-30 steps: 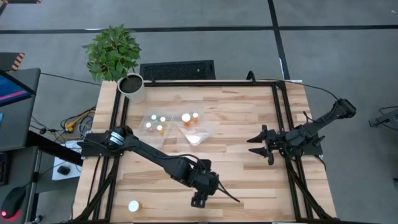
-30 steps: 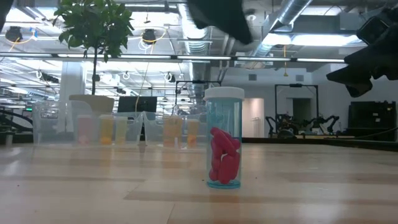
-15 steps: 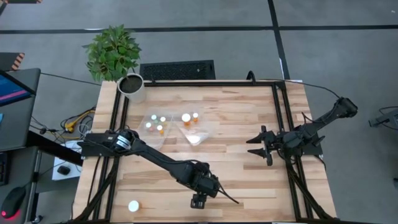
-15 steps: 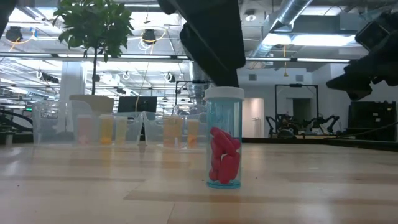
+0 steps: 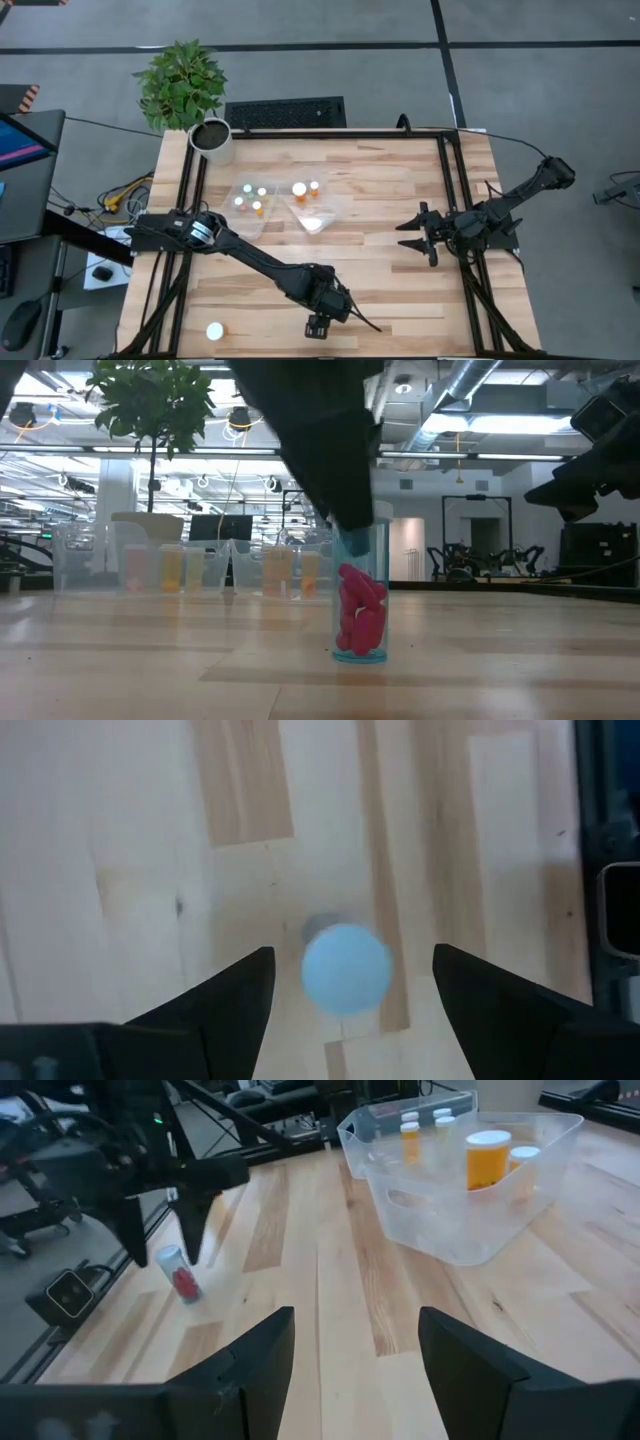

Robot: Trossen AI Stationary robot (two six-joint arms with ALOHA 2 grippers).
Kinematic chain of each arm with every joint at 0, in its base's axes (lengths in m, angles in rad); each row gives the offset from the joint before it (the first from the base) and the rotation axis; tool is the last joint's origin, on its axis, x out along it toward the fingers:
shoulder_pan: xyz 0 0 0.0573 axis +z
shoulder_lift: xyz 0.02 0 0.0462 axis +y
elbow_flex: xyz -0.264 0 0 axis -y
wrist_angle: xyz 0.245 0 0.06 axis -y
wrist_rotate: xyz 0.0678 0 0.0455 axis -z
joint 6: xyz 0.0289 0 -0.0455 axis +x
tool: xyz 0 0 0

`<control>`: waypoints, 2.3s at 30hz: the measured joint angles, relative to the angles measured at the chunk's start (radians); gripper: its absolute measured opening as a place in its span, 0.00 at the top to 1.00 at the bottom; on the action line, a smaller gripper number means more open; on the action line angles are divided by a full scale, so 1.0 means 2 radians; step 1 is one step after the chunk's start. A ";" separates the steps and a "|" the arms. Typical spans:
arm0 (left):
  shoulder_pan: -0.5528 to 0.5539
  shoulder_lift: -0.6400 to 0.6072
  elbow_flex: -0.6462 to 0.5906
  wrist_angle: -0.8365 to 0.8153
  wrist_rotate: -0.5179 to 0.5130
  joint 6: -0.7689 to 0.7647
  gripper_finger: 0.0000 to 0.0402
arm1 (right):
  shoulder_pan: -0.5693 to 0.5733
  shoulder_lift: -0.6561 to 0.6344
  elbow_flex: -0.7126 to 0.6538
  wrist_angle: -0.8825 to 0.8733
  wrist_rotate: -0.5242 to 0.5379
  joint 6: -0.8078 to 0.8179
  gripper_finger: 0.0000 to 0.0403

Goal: Pick and place medicine bottles into bin by pill shape (circle, oval)
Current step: Put the blue capsule bottle into the right transparent bin

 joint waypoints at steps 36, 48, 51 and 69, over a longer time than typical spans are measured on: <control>0.014 -0.001 0.008 -0.013 -0.005 0.014 0.72 | 0.000 0.000 0.000 0.000 0.000 -0.001 0.44; 0.063 -0.001 0.180 -0.217 -0.096 0.083 0.70 | 0.000 0.000 0.000 0.000 0.000 -0.001 0.44; 0.088 -0.003 0.217 -0.258 -0.119 0.109 0.69 | 0.000 0.000 0.000 0.000 0.000 -0.001 0.44; 0.286 -0.033 0.165 -0.232 -0.061 0.187 0.68 | 0.000 0.000 0.000 0.000 0.000 -0.005 0.44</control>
